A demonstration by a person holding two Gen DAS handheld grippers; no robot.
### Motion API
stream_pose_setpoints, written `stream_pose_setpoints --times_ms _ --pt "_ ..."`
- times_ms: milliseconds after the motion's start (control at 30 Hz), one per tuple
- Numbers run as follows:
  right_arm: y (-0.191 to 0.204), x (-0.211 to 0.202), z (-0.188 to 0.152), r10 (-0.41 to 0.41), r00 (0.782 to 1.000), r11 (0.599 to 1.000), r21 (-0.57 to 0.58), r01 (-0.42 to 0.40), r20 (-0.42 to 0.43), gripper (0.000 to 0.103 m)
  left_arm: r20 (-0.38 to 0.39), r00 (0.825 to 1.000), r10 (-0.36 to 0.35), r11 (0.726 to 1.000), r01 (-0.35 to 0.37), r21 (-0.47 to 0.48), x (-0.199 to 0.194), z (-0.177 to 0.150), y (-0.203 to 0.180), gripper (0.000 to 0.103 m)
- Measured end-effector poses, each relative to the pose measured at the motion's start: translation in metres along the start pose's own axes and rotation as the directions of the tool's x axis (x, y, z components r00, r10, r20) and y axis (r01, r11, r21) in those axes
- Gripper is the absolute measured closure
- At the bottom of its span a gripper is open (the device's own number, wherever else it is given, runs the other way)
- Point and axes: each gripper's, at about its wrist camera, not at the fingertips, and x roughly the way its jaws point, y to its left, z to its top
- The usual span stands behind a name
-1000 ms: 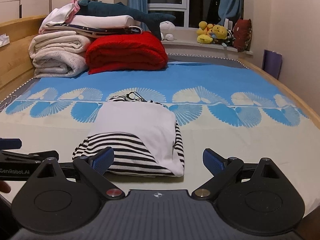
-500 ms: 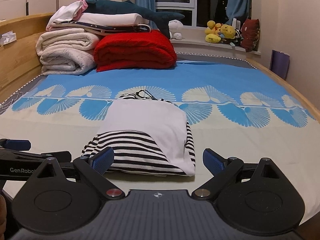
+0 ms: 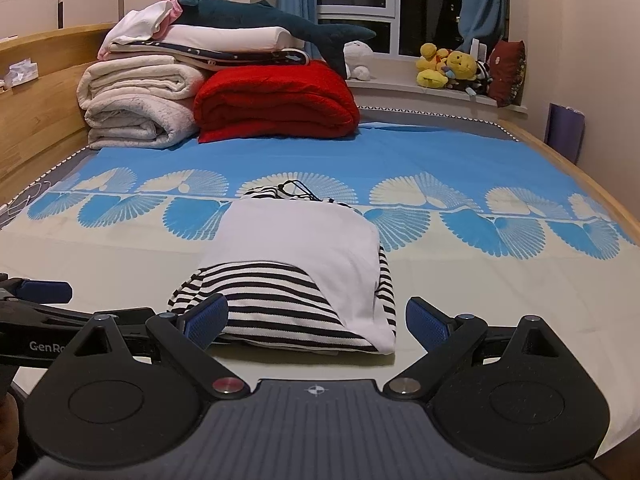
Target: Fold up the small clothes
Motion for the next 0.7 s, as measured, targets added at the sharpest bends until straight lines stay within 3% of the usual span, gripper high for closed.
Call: stream_pose_setpoints --times_ms 700 --pt "0.0055 -0.0019 -0.0022 0.01 1.0 0.999 -0.035 -0.01 0.005 0.007 0.002 1.0 -0.007 1.0 0.007 0.0 0.0 -0.0003 -0.0037 0.0"
